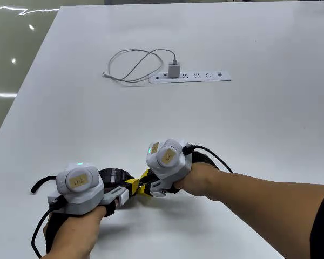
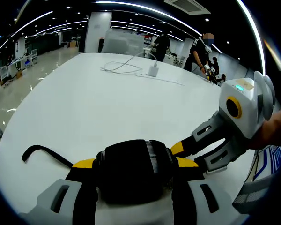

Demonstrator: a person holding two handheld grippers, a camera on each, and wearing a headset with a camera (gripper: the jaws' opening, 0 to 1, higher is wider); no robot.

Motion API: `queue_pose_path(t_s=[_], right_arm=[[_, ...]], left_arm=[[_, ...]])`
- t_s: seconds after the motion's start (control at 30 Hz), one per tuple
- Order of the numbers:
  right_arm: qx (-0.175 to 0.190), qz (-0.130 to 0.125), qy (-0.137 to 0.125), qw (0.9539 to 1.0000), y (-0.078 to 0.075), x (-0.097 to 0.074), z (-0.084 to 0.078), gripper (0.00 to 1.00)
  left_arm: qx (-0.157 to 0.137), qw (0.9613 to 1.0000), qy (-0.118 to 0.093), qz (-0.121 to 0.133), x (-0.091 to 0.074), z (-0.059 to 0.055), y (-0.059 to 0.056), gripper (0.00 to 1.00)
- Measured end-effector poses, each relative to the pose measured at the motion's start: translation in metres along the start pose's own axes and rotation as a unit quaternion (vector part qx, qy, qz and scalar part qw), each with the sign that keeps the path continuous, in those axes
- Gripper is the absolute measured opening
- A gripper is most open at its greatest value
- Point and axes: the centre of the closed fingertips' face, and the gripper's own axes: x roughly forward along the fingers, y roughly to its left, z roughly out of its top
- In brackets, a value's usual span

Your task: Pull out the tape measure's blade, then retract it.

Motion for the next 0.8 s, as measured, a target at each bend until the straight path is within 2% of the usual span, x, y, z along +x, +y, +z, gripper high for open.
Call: queue_pose_path(t_s=[0.5,0.8], right_arm=[[0.006,-0.006,0.002,1.0000,-0.0007,0.0020,0.0012,0.11],[-0.022,-0.023,0.012,0.9994,0.0011,0.0009,0.0005,0.12]], left_arm=[[0.003,1.0000,-0.004,0.002,0.0006,0.0002,0.0011,0.61],[0.002,1.0000,-0.007,0.001,0.0013,0.0008,0.0003,0.63]])
